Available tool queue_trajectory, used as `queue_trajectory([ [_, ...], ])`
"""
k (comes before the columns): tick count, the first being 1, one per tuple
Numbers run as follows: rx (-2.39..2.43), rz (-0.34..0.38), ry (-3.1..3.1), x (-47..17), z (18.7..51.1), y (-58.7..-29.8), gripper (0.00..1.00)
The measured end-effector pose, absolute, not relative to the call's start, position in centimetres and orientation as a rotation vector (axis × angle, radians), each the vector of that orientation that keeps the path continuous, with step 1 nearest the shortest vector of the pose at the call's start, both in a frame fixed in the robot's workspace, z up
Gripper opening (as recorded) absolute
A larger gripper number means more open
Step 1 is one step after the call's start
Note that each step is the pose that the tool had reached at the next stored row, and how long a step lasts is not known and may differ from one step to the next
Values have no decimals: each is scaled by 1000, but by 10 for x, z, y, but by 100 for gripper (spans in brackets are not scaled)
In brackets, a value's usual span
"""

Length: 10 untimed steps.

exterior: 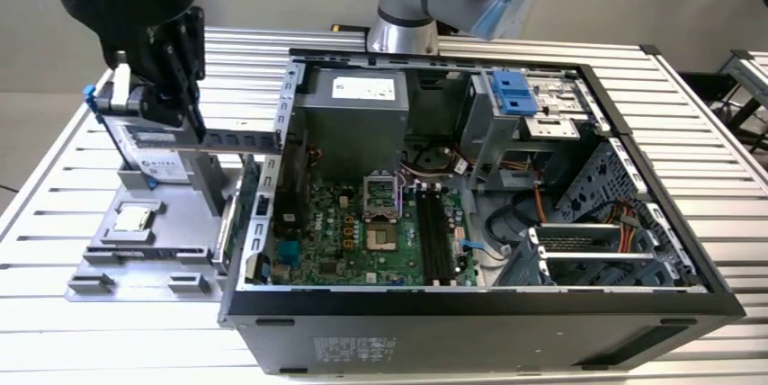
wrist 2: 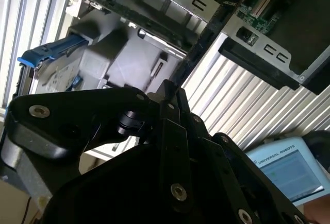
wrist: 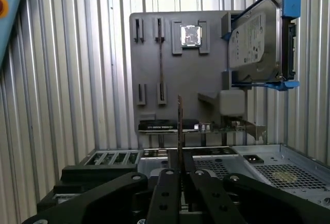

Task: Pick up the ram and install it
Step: 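Pick up the ram and move it above insertion slot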

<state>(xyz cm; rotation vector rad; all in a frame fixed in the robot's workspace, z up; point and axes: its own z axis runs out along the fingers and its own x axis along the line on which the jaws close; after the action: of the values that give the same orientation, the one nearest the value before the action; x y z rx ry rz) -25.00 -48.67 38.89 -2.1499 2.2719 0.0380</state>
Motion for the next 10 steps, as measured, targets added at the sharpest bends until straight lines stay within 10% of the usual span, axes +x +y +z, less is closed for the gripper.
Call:
queue_trajectory([
  [10, -2150, 38, 2272, -226, 389, -487, 0],
])
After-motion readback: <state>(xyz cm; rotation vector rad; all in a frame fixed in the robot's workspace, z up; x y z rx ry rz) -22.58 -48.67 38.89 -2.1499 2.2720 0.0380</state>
